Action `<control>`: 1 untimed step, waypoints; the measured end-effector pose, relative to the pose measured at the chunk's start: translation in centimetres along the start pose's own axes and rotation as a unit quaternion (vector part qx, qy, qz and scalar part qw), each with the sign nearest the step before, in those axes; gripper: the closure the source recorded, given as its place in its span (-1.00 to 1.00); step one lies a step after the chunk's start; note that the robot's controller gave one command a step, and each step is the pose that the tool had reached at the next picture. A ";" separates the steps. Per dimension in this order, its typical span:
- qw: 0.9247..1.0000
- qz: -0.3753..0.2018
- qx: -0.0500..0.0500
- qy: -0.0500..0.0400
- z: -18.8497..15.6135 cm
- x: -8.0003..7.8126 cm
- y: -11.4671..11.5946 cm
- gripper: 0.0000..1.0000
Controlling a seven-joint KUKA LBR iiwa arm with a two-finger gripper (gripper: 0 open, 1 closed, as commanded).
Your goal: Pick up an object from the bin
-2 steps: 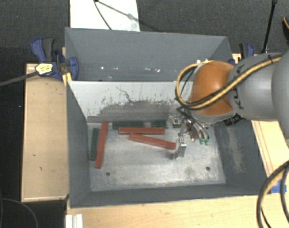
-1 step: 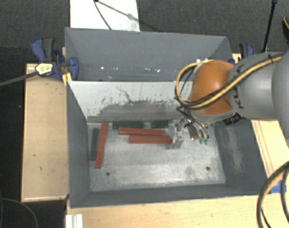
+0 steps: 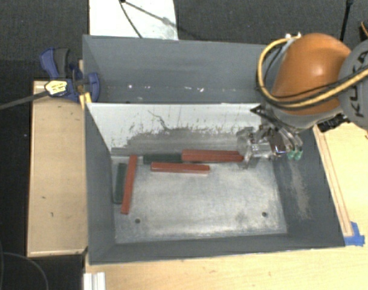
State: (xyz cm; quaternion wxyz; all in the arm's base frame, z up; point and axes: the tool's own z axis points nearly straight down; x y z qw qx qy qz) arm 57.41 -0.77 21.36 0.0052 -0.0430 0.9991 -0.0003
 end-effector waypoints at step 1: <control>0.998 -0.067 0.001 0.000 -6.9 -0.9 -3.0 1.00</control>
Offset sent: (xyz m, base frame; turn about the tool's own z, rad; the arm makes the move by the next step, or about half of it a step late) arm 0.0089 -0.0277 0.0647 -0.1370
